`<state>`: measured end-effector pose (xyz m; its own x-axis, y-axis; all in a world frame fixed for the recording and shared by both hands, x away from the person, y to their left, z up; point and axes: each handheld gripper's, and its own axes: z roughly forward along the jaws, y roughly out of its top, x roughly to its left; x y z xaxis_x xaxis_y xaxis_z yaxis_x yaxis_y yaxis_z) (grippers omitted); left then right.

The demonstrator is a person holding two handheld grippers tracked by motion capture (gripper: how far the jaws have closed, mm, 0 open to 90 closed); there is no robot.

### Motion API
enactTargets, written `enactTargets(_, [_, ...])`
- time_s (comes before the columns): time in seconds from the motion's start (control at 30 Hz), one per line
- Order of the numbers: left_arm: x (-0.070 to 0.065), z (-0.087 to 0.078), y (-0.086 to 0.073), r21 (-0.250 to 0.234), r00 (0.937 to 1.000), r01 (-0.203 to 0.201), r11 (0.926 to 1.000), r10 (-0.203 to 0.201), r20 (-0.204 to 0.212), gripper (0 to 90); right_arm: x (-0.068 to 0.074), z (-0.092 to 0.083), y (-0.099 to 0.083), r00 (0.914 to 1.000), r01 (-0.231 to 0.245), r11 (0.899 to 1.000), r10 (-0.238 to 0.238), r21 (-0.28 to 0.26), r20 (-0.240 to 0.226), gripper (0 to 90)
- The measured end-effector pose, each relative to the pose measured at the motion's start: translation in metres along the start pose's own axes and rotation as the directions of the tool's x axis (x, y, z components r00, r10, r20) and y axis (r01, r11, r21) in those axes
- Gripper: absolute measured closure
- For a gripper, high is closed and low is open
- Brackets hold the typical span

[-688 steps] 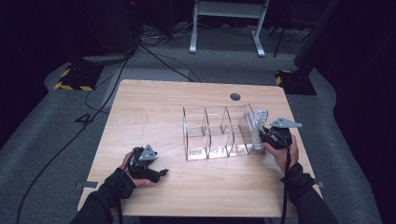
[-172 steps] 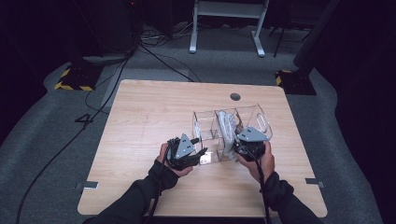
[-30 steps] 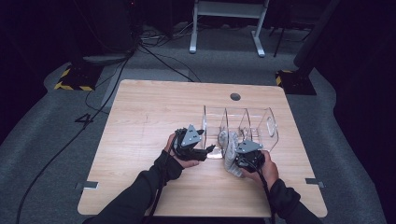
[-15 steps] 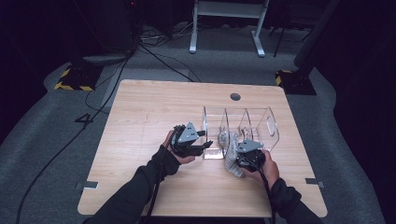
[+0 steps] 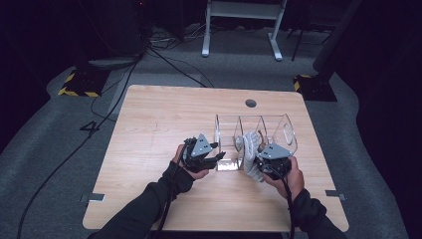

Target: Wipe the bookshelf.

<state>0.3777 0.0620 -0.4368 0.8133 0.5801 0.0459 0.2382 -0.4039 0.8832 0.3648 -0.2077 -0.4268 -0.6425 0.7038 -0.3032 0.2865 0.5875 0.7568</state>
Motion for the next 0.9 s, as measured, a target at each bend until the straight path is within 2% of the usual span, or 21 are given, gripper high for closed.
enactTargets(0.13, [-0.003,-0.001,0.0,0.001,0.9999,0.005,1.0,-0.005,-0.012,57.9,-0.003,-0.021,0.011,0.9983,0.001,0.996,0.004,-0.089,0.058,74.6])
enactTargets(0.17, [-0.003,-0.001,0.0,0.001,0.9999,0.005,1.0,-0.005,-0.012,57.9,-0.003,-0.021,0.011,0.9983,0.001,0.996,0.004,-0.089,0.058,74.6])
enactTargets(0.23, [-0.004,-0.001,0.0,0.002,0.9998,0.013,0.9999,-0.013,-0.013,58.0,-0.009,-0.033,0.017,0.9964,-0.014,0.992,0.025,-0.126,0.081,74.6])
enactTargets(0.3, [-0.006,-0.003,-0.001,0.001,0.9999,0.013,0.9999,-0.013,-0.01,57.9,-0.012,-0.036,0.019,0.9956,-0.024,0.991,0.035,-0.133,0.086,74.6])
enactTargets(0.37, [-0.009,-0.005,-0.002,-0.001,1.0,0.008,1.0,-0.008,-0.003,57.6,-0.011,-0.032,0.016,0.9968,-0.027,0.992,0.037,-0.126,0.071,74.7])
enactTargets(0.5, [-0.017,-0.011,-0.005,-0.001,0.9998,-0.007,1.0,0.007,0.02,56.4,-0.006,-0.017,0.008,0.9983,-0.017,0.997,0.021,-0.075,0.055,74.8])
enactTargets(0.6, [-0.025,-0.014,-0.006,0.003,0.9995,-0.013,0.9999,0.013,0.03,55.5,-0.011,-0.016,0.008,0.9987,-0.029,0.996,0.032,-0.084,0.039,74.9])
enactTargets(0.7, [-0.032,-0.015,-0.007,0.001,0.9998,-0.012,0.9999,0.012,0.017,54.7,-0.014,-0.02,0.011,0.9987,-0.04,0.993,0.043,-0.114,0.027,75.0])
enactTargets(0.8, [-0.036,-0.017,-0.008,0.006,0.9998,-0.021,0.9998,0.021,0.003,53.2,-0.013,-0.034,0.022,0.998,-0.06,0.982,0.063,-0.177,0.01,75.1])
enactTargets(0.9, [-0.036,-0.018,-0.01,0.02,0.9995,-0.031,0.9993,0.031,-0.006,45.8,-0.004,-0.047,0.036,0.9991,-0.043,0.974,0.041,-0.224,-0.013,75.1])
